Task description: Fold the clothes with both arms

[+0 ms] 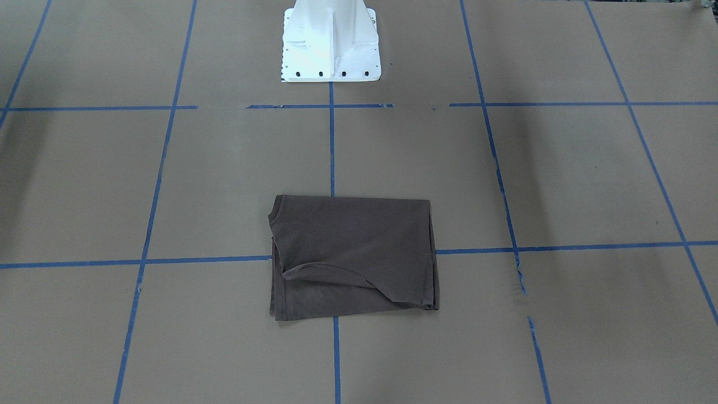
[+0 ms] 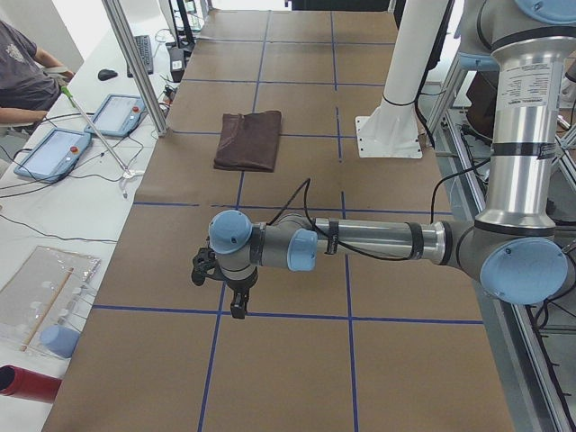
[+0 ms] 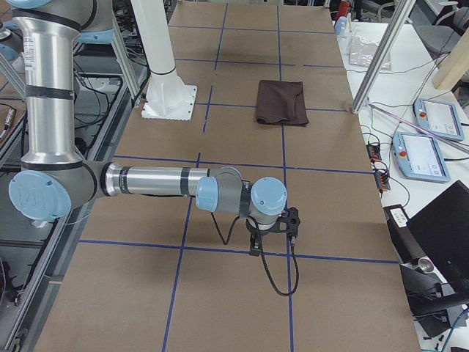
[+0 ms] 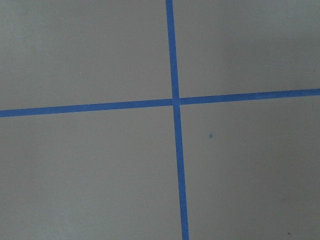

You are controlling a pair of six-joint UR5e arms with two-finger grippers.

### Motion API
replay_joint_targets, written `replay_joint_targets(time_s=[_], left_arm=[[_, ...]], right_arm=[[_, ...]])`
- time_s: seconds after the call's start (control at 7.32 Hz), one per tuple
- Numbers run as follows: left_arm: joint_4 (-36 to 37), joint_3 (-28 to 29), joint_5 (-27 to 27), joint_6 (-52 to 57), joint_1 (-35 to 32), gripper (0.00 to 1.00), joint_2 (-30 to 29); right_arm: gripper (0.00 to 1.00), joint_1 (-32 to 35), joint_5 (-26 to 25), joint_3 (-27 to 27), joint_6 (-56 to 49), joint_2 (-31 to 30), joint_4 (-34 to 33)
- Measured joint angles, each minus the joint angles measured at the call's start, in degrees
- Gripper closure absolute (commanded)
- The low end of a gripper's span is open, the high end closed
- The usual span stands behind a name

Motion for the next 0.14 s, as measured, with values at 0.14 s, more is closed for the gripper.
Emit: replay_joint_targets(time_s=[0.14], left_arm=[[0.0, 0.0, 0.0, 0.0, 0.0, 0.00, 0.0]], right_arm=[[0.00, 0.0, 0.0, 0.0, -0.1, 0.0, 0.0]])
